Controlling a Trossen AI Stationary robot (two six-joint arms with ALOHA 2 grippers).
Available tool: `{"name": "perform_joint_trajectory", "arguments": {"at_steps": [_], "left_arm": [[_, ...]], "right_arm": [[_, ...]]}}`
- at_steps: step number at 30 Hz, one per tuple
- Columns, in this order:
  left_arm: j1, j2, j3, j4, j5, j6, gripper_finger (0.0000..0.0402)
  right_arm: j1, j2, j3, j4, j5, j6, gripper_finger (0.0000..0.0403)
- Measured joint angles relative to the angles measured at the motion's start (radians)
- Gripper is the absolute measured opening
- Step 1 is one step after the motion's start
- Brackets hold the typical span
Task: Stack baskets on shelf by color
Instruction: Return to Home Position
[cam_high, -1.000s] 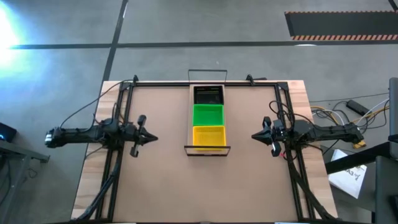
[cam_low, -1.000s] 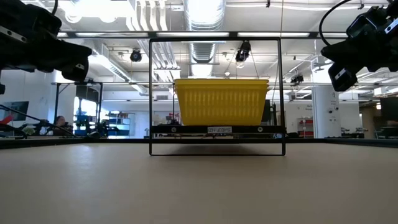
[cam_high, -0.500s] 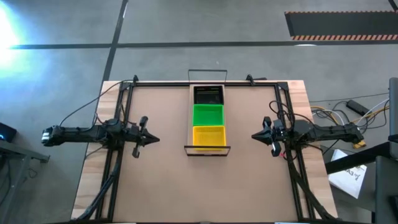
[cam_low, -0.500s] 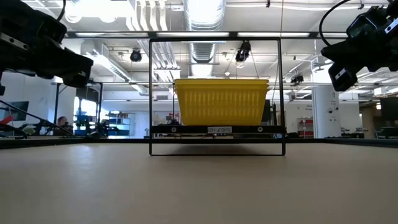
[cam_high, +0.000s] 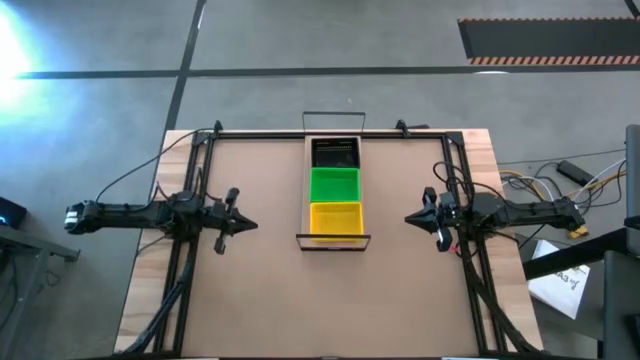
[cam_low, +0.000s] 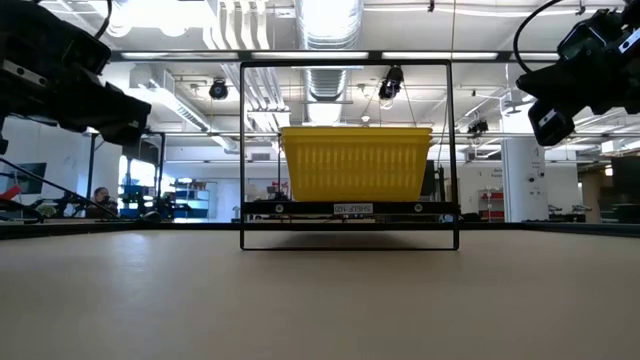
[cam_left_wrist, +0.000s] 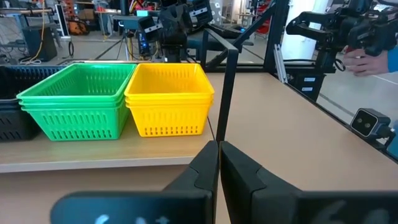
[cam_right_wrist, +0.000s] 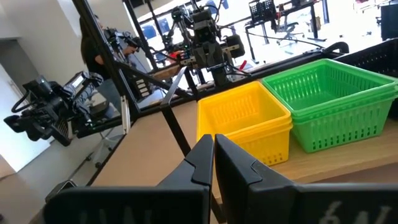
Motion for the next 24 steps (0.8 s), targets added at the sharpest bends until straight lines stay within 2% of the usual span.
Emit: {"name": "perform_joint_trajectory", "arguments": {"at_steps": [2,10,15,24], "left_arm": [[0.0,0.003,0.0,0.001,0.0,0.0,0.0],[0.0,0.004,0.0,0.001,0.0,0.0,0.0],[0.0,0.004,0.0,0.001,0.0,0.0,0.0],[0.0,0.006,0.0,0.001,0.0,0.0,0.0]], "right_arm": [[0.0,-0.002,0.001,-0.001,0.001,-0.033,0.0009],[0.0,-0.002,0.002,0.053,0.001,-0.383,0.0009],[0.0,-0.046,-0.008,0.032,0.0,-0.362,0.0009],[0.003,-0.048,-0.008,0.004,0.0,-0.385,0.0009]]}}
